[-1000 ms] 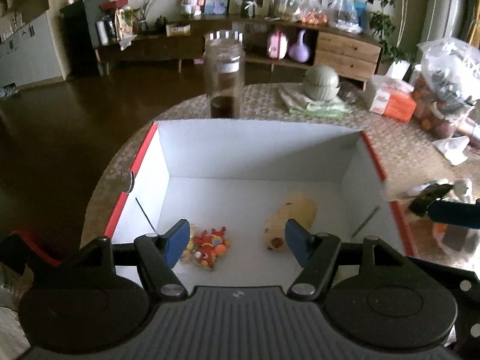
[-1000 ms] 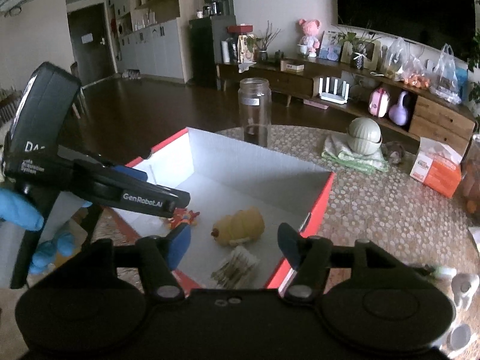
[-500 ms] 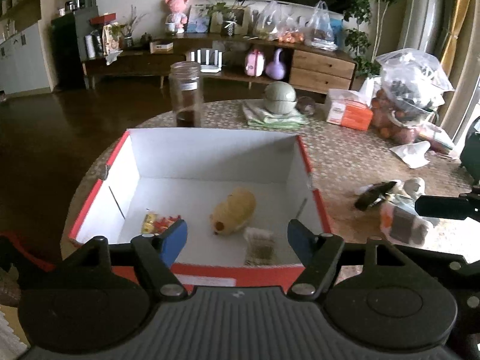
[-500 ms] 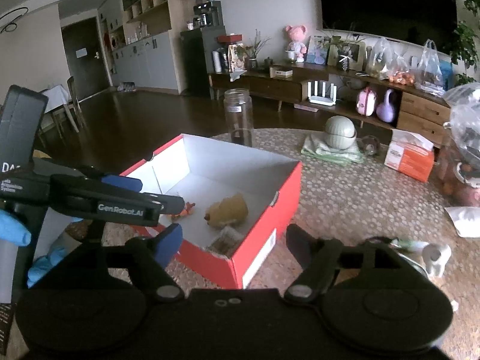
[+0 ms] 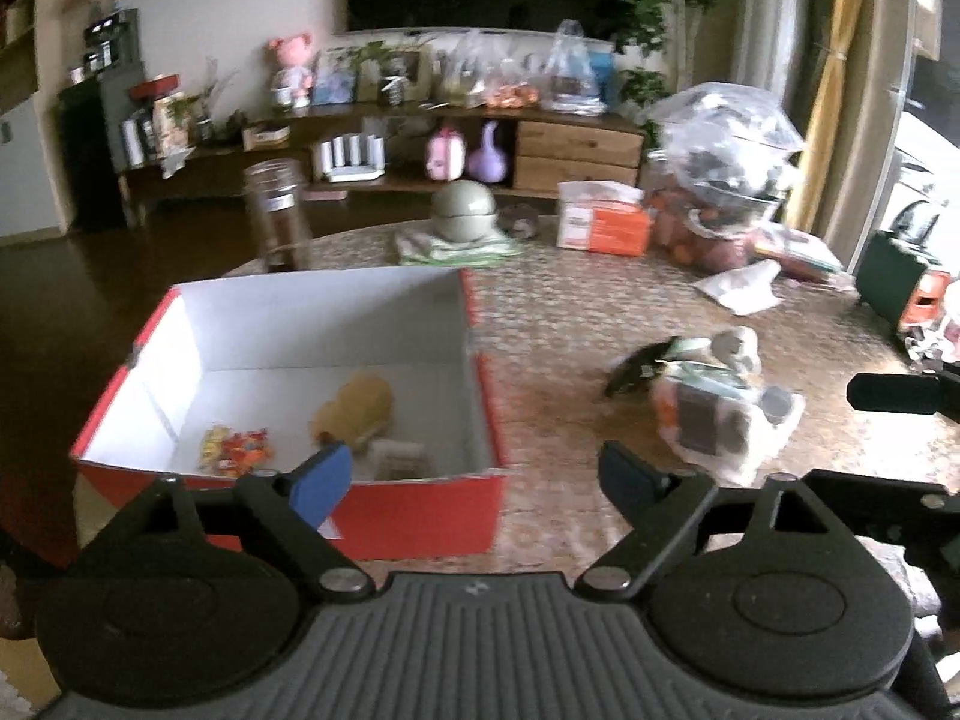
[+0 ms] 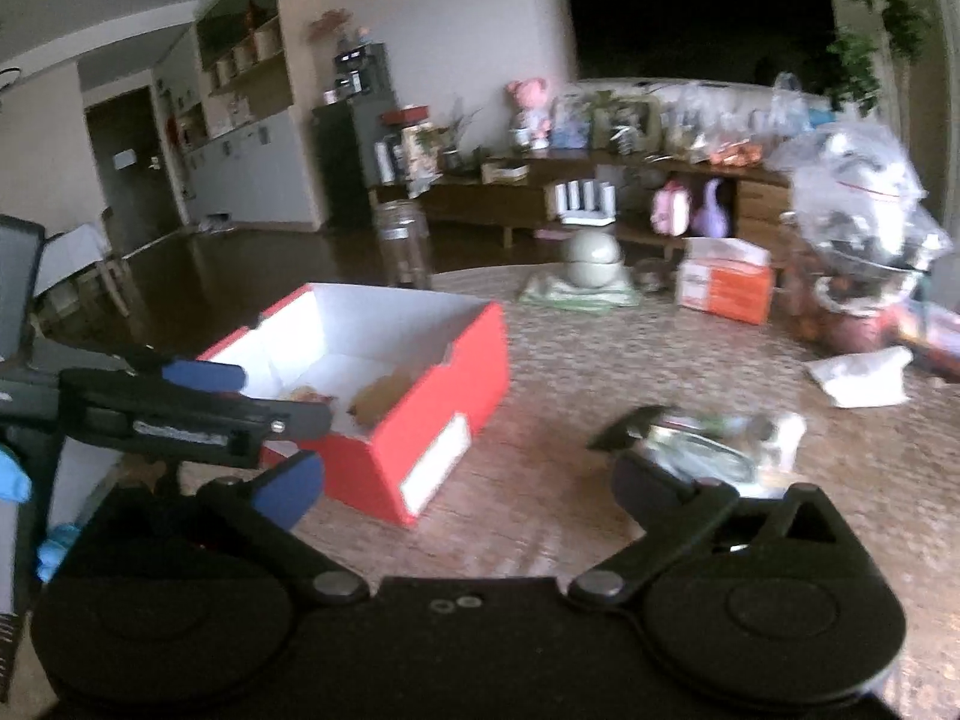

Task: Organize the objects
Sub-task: 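Withdraw both tools from the box back toward the pile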

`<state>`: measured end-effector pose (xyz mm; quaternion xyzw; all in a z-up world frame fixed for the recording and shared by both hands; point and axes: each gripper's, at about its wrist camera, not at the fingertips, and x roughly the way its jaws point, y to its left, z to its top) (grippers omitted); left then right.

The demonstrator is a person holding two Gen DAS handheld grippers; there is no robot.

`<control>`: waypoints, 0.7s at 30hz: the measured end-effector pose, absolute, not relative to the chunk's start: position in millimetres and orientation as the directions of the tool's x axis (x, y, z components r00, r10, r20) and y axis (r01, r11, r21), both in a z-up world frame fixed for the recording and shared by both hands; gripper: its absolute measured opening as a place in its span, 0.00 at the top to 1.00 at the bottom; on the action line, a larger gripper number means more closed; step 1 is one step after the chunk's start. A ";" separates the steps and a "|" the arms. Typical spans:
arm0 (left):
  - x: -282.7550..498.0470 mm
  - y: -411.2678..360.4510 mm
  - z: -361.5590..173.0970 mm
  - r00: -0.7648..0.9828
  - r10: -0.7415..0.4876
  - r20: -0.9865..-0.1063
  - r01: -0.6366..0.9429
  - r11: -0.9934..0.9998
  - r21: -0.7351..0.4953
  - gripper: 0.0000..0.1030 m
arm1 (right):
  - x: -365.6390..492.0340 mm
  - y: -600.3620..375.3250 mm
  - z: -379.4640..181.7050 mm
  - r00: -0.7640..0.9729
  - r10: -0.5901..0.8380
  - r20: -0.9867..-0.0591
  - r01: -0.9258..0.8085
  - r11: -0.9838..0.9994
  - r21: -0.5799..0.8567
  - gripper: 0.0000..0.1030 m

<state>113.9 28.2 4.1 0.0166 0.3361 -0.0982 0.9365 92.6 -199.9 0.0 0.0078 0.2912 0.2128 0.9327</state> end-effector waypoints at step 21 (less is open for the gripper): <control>129.2 -85.8 -23.9 0.712 -0.316 -0.628 0.329 0.939 -0.099 0.00 | 97.1 -325.3 -43.1 0.800 0.166 -0.577 -0.176 0.984 0.039 0.00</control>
